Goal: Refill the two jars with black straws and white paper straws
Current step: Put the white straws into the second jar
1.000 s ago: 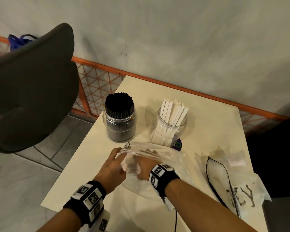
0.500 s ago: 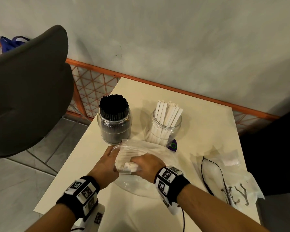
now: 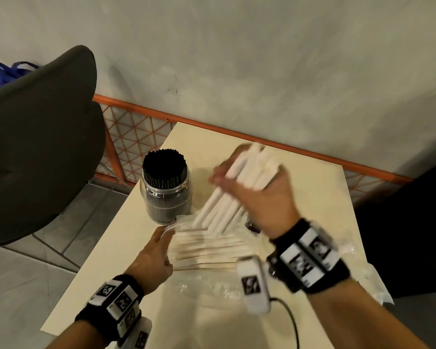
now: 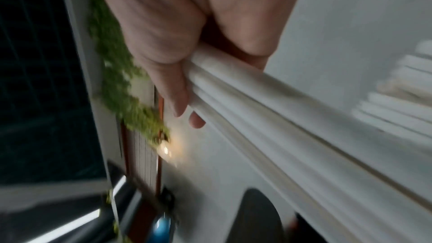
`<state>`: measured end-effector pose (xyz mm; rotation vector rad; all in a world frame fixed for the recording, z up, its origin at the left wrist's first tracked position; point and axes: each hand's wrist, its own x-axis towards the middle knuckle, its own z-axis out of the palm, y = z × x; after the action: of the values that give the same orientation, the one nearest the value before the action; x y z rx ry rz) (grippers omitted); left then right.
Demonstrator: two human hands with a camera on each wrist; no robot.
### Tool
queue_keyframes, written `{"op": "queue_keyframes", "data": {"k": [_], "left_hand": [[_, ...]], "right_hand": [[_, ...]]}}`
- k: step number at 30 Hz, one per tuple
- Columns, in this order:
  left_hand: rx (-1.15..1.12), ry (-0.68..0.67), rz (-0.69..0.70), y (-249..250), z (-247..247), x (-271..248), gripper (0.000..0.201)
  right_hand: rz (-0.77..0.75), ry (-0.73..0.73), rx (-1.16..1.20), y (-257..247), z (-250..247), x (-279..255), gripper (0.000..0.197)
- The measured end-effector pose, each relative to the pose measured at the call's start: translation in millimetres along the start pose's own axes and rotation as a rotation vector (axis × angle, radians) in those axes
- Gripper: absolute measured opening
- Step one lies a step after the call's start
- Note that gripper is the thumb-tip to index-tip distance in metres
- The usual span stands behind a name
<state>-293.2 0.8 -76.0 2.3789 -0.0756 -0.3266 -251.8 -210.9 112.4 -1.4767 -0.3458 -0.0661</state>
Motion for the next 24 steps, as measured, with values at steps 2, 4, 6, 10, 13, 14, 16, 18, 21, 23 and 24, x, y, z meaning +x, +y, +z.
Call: {"op": "queue_keyframes", "data": {"k": [2, 4, 6, 10, 13, 14, 16, 18, 21, 23, 24], "left_hand": [[-0.021, 0.005, -0.016, 3, 0, -1, 0.070], [-0.022, 0.017, -0.013, 5, 1, -1, 0.072], [-0.007, 0.020, 0.017, 4, 3, 1, 0.073], [-0.004, 0.007, 0.038, 2, 5, 2, 0.072], [0.001, 0.017, 0.036, 2, 5, 2, 0.071], [0.004, 0.016, 0.025, 3, 5, 1, 0.070], [0.005, 0.017, 0.015, 4, 5, 1, 0.069], [0.001, 0.014, 0.012, 6, 5, 0, 0.070], [-0.005, 0.008, -0.004, 5, 5, 0, 0.070], [-0.004, 0.004, -0.008, 4, 5, 0, 0.070], [-0.005, 0.000, -0.007, 4, 5, -1, 0.070]], "right_hand": [[-0.094, 0.101, 0.023, -21, -20, 26, 0.033], [-0.124, 0.166, -0.064, -27, -39, 52, 0.035], [-0.115, 0.203, -0.145, -17, -53, 75, 0.035], [0.010, 0.205, -0.235, 28, -72, 103, 0.031], [0.110, 0.183, -0.229, 63, -78, 108, 0.034], [0.137, 0.186, -0.216, 72, -79, 109, 0.039], [0.174, 0.207, -0.216, 85, -82, 113, 0.054], [0.168, 0.257, -0.302, 93, -86, 118, 0.063], [0.021, 0.156, -0.682, 100, -87, 120, 0.055], [0.005, -0.055, -1.002, 112, -85, 115, 0.051], [0.024, -0.148, -1.136, 120, -84, 112, 0.052]]}}
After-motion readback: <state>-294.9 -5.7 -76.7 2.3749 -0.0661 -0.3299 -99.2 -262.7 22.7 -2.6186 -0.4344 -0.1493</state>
